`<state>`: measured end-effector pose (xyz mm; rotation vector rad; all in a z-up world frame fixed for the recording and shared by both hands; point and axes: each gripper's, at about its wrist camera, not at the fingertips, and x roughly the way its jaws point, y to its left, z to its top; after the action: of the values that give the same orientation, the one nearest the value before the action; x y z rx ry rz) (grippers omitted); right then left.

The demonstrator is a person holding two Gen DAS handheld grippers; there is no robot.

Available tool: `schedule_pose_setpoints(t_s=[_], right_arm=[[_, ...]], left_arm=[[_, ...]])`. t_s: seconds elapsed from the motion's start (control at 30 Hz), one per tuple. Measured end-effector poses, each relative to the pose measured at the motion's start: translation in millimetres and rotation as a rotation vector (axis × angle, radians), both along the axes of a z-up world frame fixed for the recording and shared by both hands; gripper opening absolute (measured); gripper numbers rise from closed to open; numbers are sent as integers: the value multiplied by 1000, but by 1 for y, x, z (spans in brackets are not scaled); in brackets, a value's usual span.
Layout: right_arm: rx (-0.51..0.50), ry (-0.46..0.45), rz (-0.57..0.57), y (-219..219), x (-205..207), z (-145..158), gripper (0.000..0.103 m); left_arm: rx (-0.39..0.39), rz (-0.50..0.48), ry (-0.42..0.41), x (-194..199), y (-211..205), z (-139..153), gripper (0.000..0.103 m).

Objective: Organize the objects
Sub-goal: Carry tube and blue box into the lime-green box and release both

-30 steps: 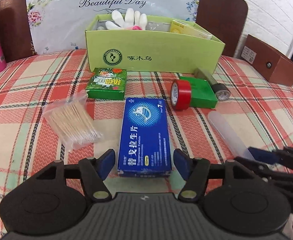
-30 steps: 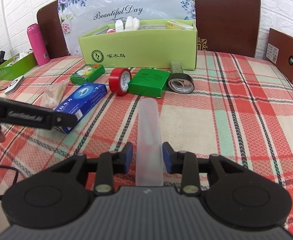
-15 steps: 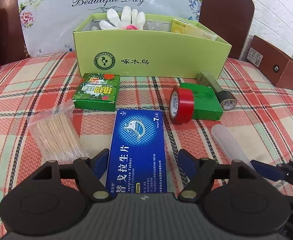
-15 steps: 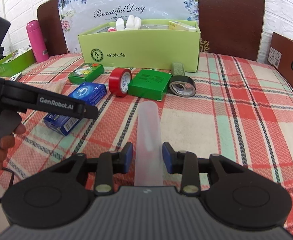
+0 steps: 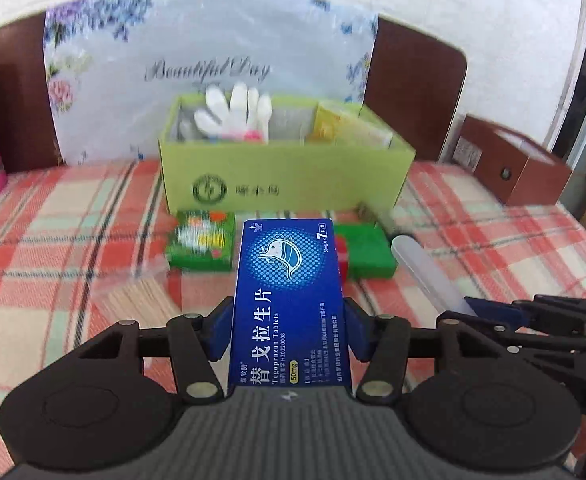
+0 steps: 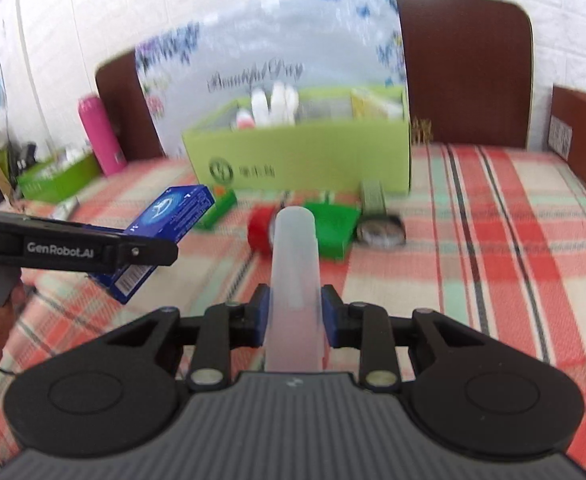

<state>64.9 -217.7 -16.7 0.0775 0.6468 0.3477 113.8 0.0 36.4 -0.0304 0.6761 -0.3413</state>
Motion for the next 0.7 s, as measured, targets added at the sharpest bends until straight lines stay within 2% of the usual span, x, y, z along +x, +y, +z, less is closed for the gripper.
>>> schedule_pose_setpoints(t_s=[0.3, 0.43, 0.7], right_arm=[[62, -124, 15, -9, 31, 52, 27], [54, -188, 19, -5, 55, 73, 27], [14, -270, -4, 5, 119, 95, 27]], left_arm=[[-49, 8, -127, 28, -1, 58, 58], [-70, 31, -169, 50, -3, 81, 58], [-66, 86, -216, 103, -14, 103, 58]])
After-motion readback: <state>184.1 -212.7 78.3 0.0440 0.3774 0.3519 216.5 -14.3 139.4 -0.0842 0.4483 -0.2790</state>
